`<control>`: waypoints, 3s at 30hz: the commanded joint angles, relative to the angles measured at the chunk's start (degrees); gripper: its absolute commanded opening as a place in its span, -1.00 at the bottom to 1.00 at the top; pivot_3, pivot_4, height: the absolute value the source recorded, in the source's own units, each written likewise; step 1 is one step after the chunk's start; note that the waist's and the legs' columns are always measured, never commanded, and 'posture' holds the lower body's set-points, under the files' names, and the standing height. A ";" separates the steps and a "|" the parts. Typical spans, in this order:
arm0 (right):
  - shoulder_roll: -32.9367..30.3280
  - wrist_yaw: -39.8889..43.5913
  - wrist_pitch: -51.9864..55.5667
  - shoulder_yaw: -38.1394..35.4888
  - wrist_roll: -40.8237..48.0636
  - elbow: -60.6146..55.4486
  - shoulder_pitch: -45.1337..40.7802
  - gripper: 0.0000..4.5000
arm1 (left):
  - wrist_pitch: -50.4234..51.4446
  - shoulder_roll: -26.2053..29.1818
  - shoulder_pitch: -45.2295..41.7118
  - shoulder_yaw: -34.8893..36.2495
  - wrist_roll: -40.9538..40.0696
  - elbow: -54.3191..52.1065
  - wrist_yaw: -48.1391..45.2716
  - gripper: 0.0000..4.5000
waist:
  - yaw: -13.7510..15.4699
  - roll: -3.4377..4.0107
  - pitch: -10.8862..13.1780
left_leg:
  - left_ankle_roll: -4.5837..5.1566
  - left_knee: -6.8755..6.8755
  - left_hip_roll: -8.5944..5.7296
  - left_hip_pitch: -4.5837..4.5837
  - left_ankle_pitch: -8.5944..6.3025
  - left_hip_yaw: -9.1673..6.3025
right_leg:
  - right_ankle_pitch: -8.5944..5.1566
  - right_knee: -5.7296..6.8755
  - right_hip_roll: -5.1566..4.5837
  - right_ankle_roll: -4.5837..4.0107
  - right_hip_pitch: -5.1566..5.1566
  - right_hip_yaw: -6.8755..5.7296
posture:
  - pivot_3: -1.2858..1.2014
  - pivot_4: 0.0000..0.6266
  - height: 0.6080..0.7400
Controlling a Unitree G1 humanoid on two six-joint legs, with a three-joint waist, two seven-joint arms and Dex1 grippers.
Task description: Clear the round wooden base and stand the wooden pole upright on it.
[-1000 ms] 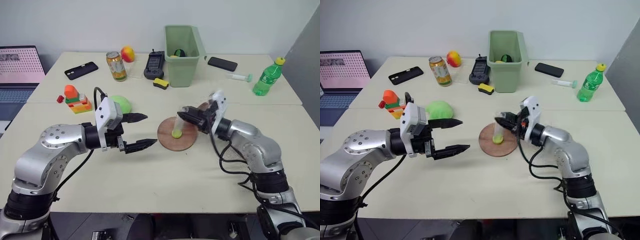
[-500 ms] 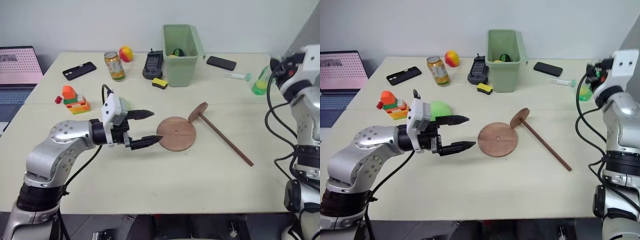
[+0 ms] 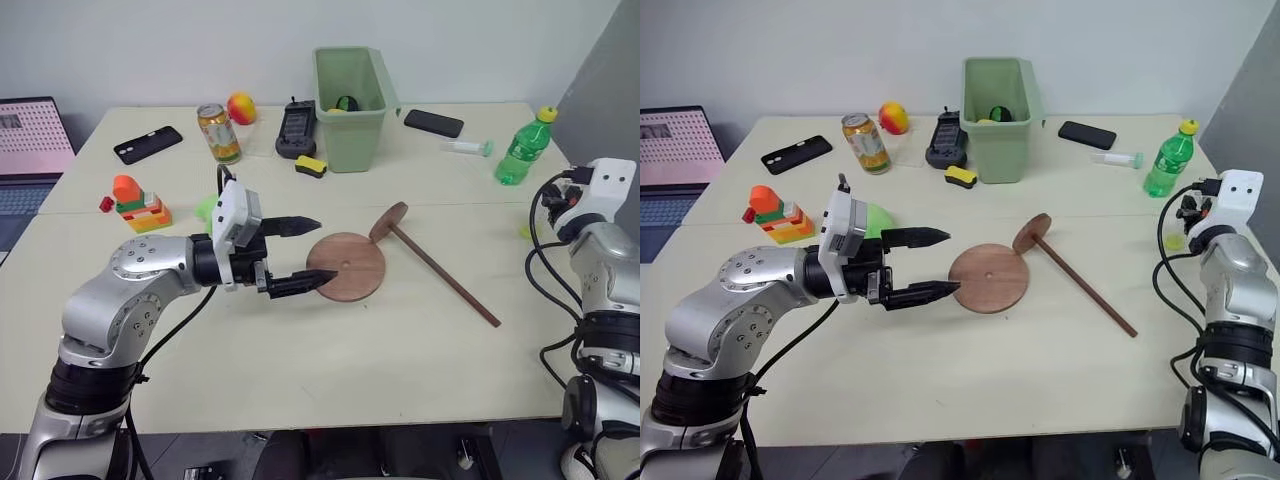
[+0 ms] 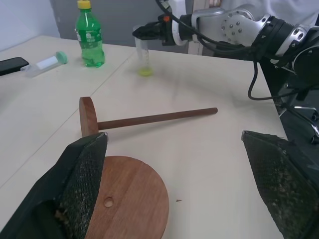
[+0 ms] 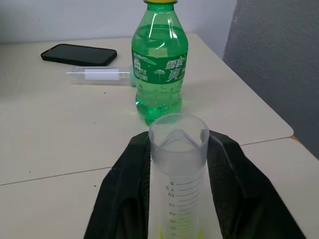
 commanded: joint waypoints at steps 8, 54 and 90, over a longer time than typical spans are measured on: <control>-2.41 -1.17 -0.98 -0.42 -1.69 -12.82 1.26 0.91 | -0.36 1.06 0.45 2.19 -0.23 -1.54 0.74 1.00 | 0.06 0.00 0.00 | 0.00 0.01 0.00 -0.01 0.00 -0.01 | 0.00 0.01 0.00 0.00 0.00 0.00 | 0.03 -0.52 1.00; -3.97 34.51 21.99 28.39 1.72 -16.36 -0.24 -0.49 | -1.22 2.60 11.46 6.48 0.10 -9.22 7.85 1.00 | 1.19 0.01 0.01 | 0.09 0.18 -0.02 -0.38 -0.01 -0.46 | 0.00 -0.01 -0.17 0.00 -0.12 -0.38 | 0.03 -0.52 1.00; 41.12 12.63 -47.13 24.55 -7.00 20.01 -13.78 -0.88 | -2.71 -6.48 44.29 18.67 -9.75 -28.20 23.25 1.00 | -0.17 -0.09 -0.08 | -0.11 0.06 0.06 -0.19 0.10 -0.58 | 0.01 0.09 -0.28 -0.03 -0.05 -0.42 | 0.03 -0.52 1.00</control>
